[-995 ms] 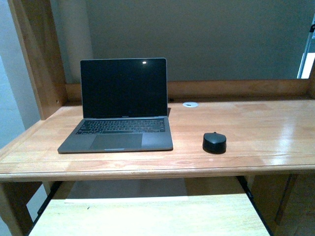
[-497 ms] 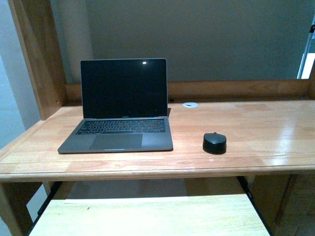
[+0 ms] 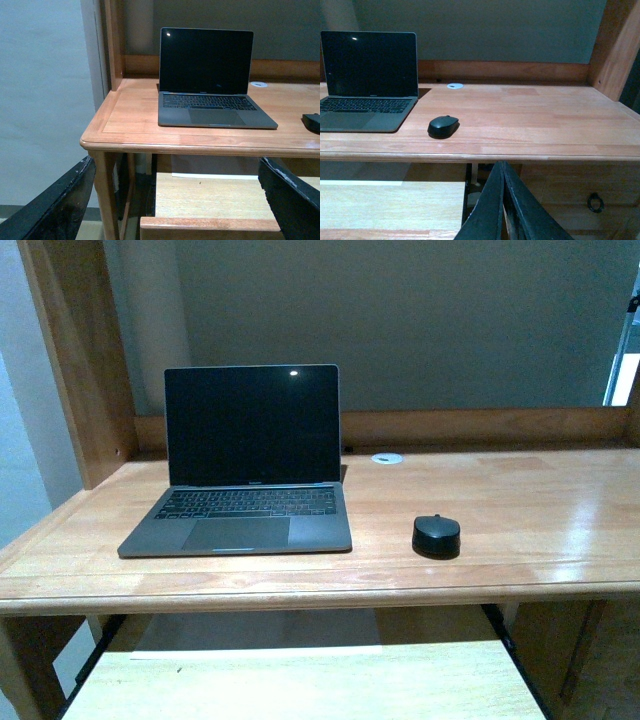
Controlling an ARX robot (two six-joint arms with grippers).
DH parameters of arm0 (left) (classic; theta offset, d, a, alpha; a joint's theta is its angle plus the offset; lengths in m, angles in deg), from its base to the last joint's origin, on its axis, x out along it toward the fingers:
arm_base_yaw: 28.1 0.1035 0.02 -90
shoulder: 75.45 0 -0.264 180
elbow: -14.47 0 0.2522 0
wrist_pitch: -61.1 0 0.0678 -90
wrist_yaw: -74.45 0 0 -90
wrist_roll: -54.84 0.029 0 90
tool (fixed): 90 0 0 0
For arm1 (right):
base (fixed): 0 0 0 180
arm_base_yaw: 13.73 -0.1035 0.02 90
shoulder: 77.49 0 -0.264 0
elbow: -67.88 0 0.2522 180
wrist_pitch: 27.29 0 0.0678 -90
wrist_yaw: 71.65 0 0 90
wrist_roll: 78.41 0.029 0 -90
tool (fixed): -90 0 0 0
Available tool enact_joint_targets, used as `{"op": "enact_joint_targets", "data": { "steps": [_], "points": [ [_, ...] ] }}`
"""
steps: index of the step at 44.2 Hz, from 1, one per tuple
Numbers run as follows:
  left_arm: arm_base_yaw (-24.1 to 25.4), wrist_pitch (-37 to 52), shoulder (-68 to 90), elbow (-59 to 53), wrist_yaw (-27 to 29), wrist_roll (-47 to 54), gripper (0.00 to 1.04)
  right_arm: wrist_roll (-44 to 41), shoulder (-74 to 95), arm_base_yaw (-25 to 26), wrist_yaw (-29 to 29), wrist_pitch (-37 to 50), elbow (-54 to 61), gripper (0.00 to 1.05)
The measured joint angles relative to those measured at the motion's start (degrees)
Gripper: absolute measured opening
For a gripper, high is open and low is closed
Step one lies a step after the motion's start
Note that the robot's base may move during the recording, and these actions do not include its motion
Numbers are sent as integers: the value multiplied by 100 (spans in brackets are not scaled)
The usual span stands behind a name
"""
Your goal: Place mouse
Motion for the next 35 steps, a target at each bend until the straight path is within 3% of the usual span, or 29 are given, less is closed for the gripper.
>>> {"op": "enact_joint_targets", "data": {
  "steps": [22,28,35],
  "points": [
    [0,0,0,0,0,2,98,0,-1320,0,0,-1294,0,2],
    [0,0,0,0,7,0,98,0,-2037,0,2,-2337,0,2],
    [0,2,0,0,-9,2,98,-2,-2245,0,2,-2271,-4,2]
  ]
}}
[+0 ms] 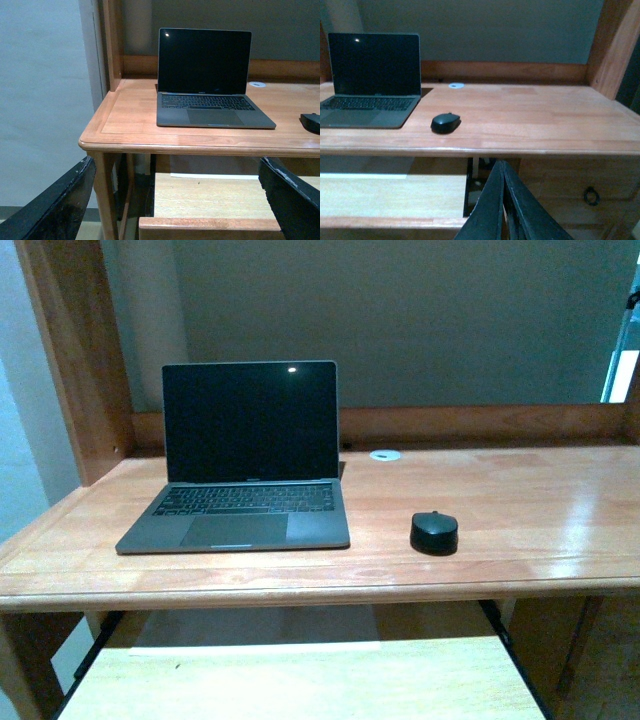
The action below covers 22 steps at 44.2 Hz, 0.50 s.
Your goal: Place mouse
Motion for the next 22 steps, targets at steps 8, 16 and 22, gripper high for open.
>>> {"op": "enact_joint_targets", "data": {
  "steps": [8,16,22],
  "points": [
    [-4,-4,0,0,11,-2,98,-15,0,0,-2,-44,4,6],
    [-2,-4,0,0,11,0,98,-17,0,0,-2,-37,4,55],
    [-2,-4,0,0,11,-2,98,-15,0,0,-2,-37,4,92]
  ]
}}
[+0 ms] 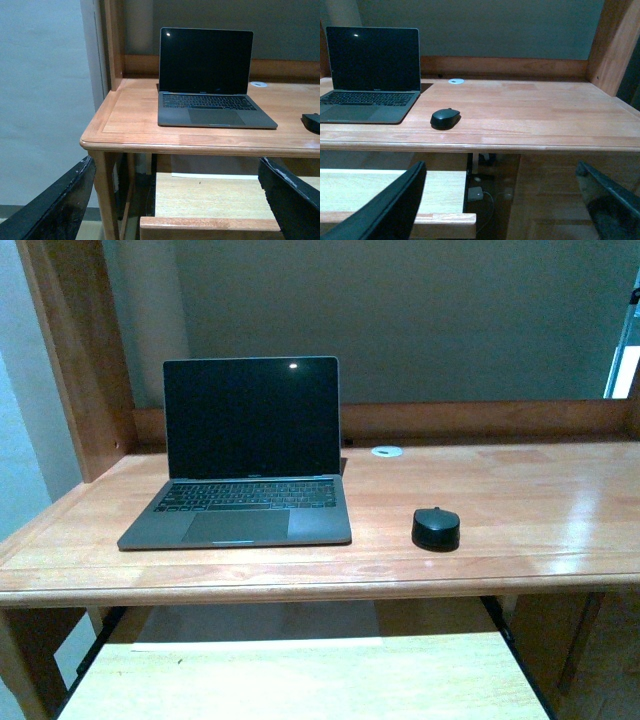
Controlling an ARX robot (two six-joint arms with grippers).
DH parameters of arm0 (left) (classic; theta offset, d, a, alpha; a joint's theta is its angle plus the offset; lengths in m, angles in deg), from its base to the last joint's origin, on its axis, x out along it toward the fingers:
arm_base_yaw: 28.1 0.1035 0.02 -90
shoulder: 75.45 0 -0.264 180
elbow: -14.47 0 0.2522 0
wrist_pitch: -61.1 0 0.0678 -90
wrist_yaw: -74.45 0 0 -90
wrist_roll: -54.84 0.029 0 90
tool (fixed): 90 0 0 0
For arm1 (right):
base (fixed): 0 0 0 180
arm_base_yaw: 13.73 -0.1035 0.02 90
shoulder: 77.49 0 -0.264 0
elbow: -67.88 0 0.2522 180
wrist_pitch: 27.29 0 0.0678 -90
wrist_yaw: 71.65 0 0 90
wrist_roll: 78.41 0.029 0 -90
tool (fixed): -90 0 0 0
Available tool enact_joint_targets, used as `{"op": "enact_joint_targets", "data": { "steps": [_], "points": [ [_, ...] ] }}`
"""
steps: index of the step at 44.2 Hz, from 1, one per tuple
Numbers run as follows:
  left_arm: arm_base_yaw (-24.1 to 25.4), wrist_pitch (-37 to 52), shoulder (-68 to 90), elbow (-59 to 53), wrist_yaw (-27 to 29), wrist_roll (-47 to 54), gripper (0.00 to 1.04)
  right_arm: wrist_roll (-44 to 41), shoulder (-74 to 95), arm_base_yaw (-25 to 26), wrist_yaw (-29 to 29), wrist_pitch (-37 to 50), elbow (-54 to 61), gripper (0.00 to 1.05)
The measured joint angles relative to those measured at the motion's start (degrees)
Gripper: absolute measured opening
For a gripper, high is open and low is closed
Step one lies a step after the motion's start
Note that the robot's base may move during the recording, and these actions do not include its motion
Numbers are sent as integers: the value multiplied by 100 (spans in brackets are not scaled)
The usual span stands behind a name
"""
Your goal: Place mouse
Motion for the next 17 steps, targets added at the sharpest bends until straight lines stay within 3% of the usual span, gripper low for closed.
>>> {"op": "enact_joint_targets", "data": {
  "steps": [2,17],
  "points": [
    [0,0,0,0,-2,0,98,0,0,0,0,0,0,100],
    [0,0,0,0,0,0,98,0,0,0,0,0,0,98]
  ]
}}
